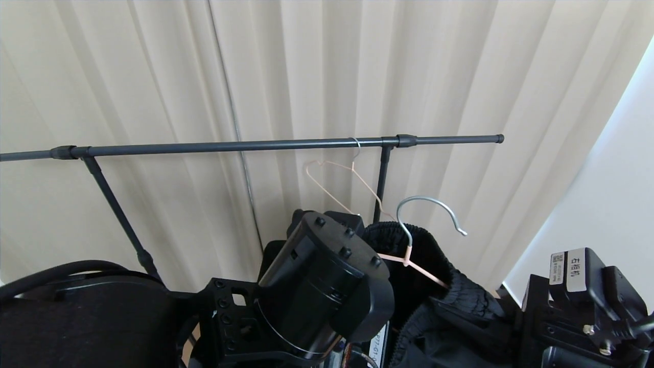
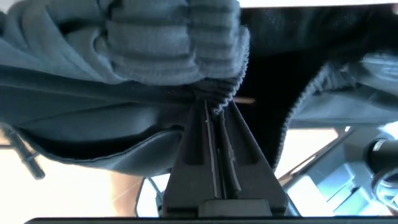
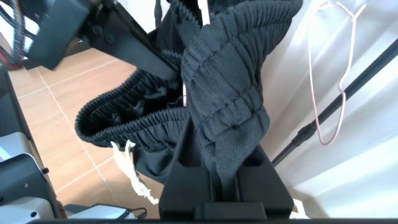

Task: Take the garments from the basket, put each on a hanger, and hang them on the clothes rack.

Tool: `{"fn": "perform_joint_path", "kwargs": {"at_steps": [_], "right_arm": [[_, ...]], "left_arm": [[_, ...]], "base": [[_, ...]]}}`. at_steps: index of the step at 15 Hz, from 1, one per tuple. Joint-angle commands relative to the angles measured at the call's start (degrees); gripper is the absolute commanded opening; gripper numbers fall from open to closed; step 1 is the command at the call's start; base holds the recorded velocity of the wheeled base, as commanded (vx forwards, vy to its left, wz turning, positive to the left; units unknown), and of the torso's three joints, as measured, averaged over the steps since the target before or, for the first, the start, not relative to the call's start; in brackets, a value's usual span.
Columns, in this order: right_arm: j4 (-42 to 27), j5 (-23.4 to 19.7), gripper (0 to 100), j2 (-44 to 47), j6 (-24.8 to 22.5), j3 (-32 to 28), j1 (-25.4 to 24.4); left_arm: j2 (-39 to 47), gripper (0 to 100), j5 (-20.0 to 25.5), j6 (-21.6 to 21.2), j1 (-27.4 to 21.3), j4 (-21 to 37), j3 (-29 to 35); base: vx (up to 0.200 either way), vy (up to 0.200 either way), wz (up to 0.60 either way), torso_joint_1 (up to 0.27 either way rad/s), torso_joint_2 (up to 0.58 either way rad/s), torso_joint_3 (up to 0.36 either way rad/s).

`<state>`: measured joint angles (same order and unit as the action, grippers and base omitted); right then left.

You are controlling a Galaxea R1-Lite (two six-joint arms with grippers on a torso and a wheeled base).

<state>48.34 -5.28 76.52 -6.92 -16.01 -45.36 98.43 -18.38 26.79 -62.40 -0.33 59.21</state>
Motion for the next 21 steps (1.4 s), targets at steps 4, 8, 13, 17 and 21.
{"fn": "perform_joint_path", "kwargs": {"at_steps": [4,8,13,17,21], "right_arm": [[0.0,-0.7,0,-1.55,-0.02,0.45,-0.08],[-0.08,-1.93,0,-1.64,-0.02,0.71,0.27],[-0.08,-4.65,0,-1.29,0.07,0.98,3.09],[-0.08,-13.44,0,-1.29,-0.19,2.65,8.27],[-0.08,-20.03,0,-1.2,-1.34,4.14,9.68]], "left_arm": [[-0.17,100,-0.16,-0.16,-0.09,-0.2,-0.24],[-6.41,100,-0.25,-1.31,-0.17,-0.2,-3.93],[-14.93,100,-0.07,-8.51,-0.17,-2.13,-12.45],[-24.95,100,0.19,-16.42,1.58,-2.48,-16.58],[-28.29,100,4.5,-24.07,8.35,-2.31,-16.76]], "base": [[0.0,0.0,0.0,0.0,0.0,0.0],[0.0,0.0,0.0,0.0,0.0,0.0],[0.0,0.0,0.0,0.0,0.0,0.0],[0.0,0.0,0.0,0.0,0.0,0.0],[0.0,0.0,0.0,0.0,0.0,0.0]]}}
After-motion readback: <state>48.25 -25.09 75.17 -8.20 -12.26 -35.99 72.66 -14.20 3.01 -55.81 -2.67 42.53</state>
